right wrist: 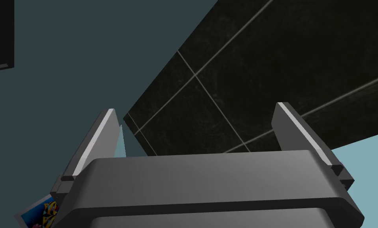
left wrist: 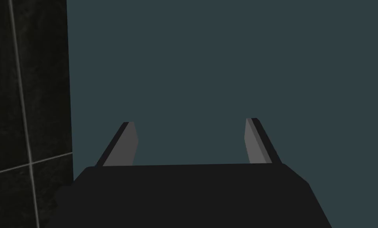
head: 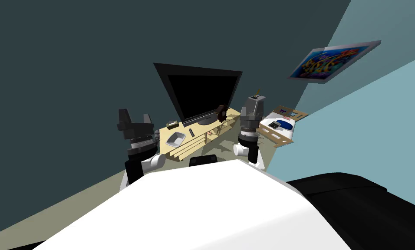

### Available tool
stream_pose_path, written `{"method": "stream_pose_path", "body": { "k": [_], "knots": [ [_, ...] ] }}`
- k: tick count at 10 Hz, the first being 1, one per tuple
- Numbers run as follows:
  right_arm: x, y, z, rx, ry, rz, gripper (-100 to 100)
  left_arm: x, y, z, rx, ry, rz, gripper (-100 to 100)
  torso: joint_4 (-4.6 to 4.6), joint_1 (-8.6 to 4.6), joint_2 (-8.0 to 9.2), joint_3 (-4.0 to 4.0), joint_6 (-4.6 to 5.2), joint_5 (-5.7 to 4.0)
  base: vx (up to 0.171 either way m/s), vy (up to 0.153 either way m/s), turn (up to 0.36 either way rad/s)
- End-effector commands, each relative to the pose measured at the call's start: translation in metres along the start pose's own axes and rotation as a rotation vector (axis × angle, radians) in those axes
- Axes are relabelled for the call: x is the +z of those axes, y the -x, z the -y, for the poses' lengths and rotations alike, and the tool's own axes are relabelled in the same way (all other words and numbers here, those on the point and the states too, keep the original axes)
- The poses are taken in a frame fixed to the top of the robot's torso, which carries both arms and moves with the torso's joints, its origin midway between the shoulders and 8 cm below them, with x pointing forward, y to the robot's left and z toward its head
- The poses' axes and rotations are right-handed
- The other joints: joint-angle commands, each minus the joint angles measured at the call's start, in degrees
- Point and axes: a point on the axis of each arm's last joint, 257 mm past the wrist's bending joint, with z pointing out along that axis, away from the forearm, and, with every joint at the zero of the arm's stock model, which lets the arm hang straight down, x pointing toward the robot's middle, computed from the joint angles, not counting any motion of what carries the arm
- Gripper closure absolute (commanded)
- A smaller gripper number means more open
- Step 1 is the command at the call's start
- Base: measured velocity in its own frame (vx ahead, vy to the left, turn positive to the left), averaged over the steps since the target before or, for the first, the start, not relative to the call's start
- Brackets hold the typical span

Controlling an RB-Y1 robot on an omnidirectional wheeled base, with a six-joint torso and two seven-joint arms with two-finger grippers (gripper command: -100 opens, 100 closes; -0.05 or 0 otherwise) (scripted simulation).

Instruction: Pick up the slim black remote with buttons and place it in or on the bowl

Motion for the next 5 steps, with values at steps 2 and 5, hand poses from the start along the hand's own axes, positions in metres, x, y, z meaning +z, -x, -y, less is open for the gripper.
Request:
{"method": "stream_pose_path", "body": {
  "k": [2,5],
  "knots": [
    [0.0,0.0,0.0,0.0,0.0,0.0,0,-0.002,0.001,-0.021,0.032,0.07,-0.03,-100,0.0,-0.01,0.0,0.0,0.02,0.0,0.0,-0.009,-0.125],
    [0.0,0.0,0.0,0.0,0.0,0.0,0,-0.008,0.008,-0.054,0.075,0.181,-0.053,-100,0.0,-0.03,0.0,0.0,0.02,-0.01,-0.001,-0.011,-0.151]
  ]
}}
